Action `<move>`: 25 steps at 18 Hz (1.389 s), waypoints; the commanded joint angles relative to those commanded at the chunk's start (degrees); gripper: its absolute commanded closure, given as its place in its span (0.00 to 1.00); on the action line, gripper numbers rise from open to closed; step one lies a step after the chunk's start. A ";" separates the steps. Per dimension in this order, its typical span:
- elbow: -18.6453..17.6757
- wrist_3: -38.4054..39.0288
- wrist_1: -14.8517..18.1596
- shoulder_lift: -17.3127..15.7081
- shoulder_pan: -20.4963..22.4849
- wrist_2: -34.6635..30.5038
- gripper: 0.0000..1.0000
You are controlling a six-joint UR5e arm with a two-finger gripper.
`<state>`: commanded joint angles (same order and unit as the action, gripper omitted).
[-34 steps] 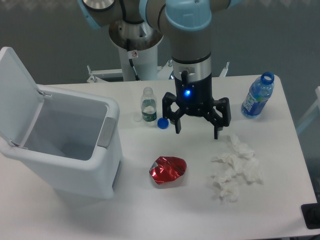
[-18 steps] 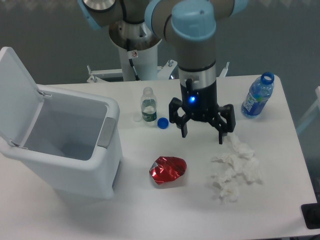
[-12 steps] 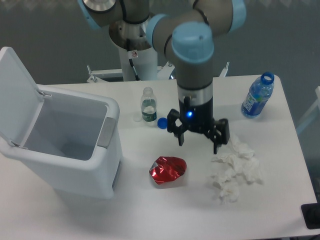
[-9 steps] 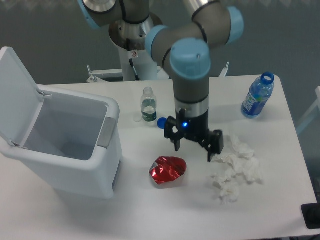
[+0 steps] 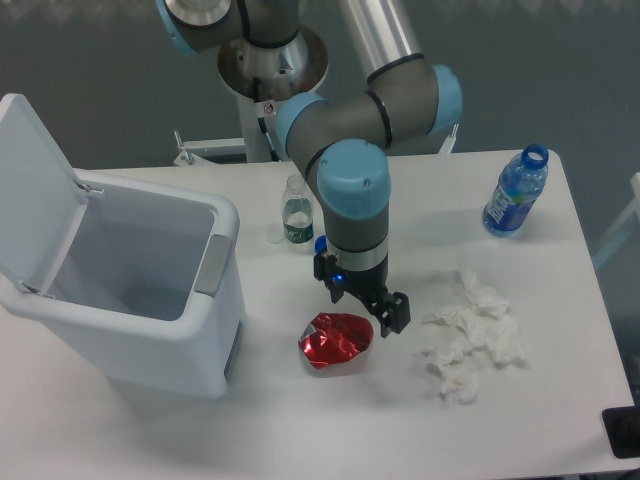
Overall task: Pick up the cans
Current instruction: 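Move the gripper down toward the crushed red can, then close the gripper on the crushed red can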
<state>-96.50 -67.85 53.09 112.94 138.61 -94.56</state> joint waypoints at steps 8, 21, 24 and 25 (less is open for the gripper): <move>0.09 0.44 -0.09 2.11 -0.89 -1.42 0.00; -0.70 0.88 0.00 4.93 -1.85 -1.51 0.00; -0.70 0.52 0.00 4.84 -1.85 -1.42 0.00; -0.70 0.53 0.00 5.01 -1.85 -1.42 0.00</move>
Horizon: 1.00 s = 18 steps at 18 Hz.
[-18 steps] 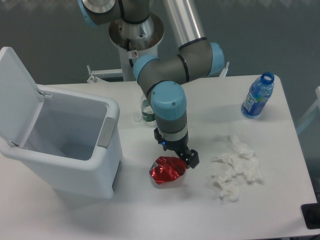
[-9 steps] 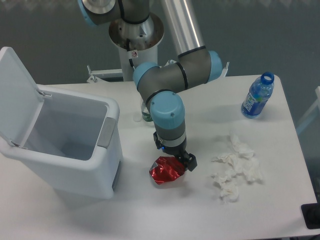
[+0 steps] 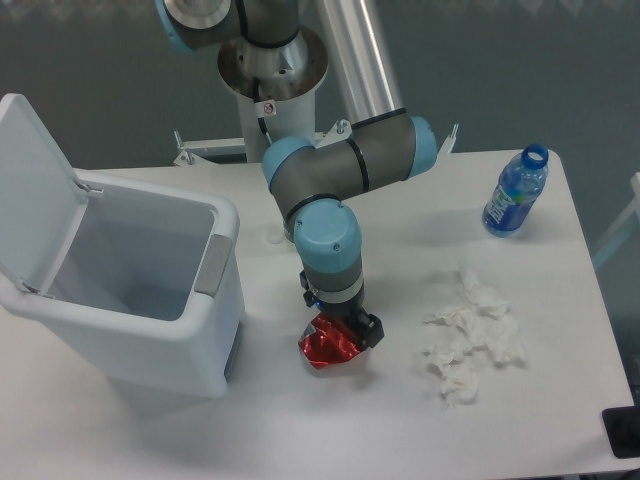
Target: Pick up the cans
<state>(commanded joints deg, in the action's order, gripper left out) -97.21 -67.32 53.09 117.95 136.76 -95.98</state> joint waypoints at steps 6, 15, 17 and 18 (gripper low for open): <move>0.96 0.09 -0.17 0.79 0.00 -0.09 0.00; 2.90 0.35 -0.18 0.97 0.44 0.00 0.00; 2.64 0.44 -0.18 1.06 0.44 0.00 0.00; 2.64 0.44 -0.26 1.14 0.44 0.00 0.00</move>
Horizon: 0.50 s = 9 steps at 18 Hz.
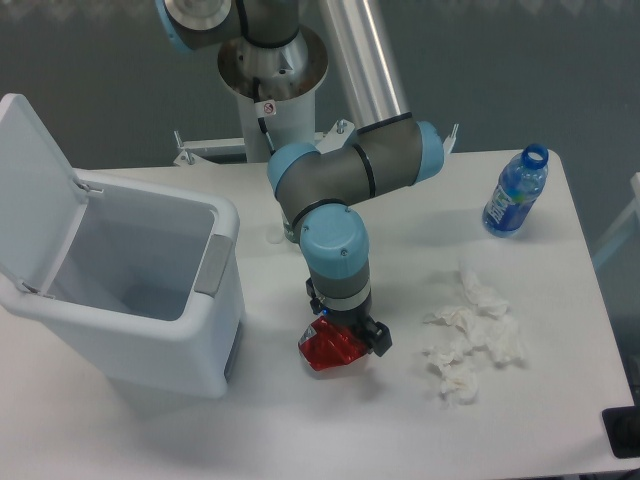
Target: Pick up the cans
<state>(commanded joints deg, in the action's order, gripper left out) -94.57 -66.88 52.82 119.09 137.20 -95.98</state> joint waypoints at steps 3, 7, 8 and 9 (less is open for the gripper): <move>0.26 0.09 0.00 0.26 0.00 0.00 0.00; 0.26 0.09 0.00 0.70 -0.09 -0.09 0.00; 0.26 0.09 0.00 0.79 -0.09 -0.09 0.00; 0.26 0.17 0.00 0.79 -0.09 -0.09 0.00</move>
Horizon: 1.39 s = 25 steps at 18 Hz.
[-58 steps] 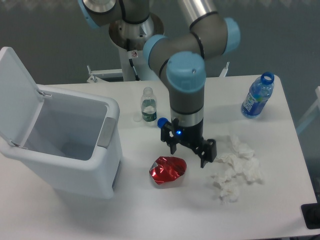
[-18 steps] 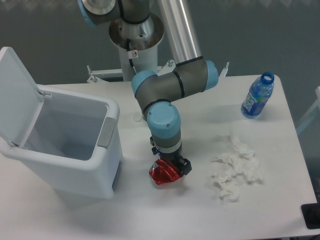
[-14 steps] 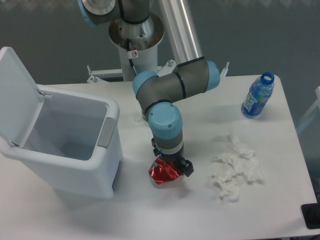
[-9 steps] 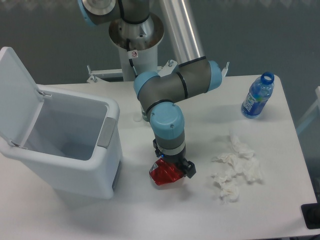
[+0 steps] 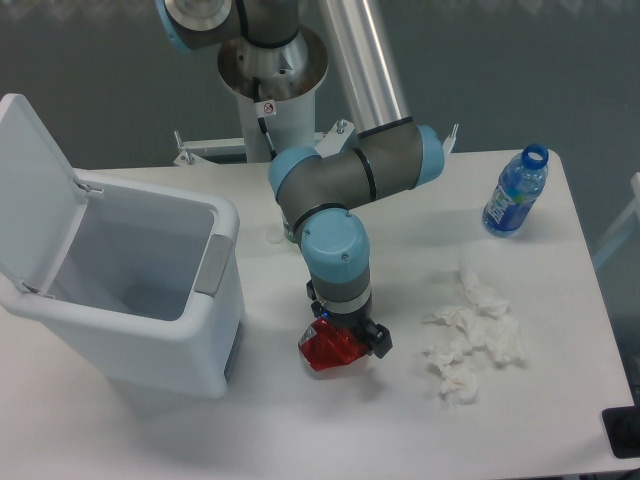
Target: Pick up the cans
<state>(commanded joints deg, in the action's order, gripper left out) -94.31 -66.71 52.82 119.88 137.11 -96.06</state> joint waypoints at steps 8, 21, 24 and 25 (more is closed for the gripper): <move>1.23 1.58 0.00 0.70 0.00 0.00 0.00; 3.69 5.44 0.00 2.02 1.05 0.35 0.00; 4.22 7.20 0.00 2.37 1.40 0.26 0.00; 4.57 7.90 0.00 2.63 1.41 0.26 0.00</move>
<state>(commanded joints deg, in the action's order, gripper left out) -89.74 -58.81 52.82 122.52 138.52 -95.80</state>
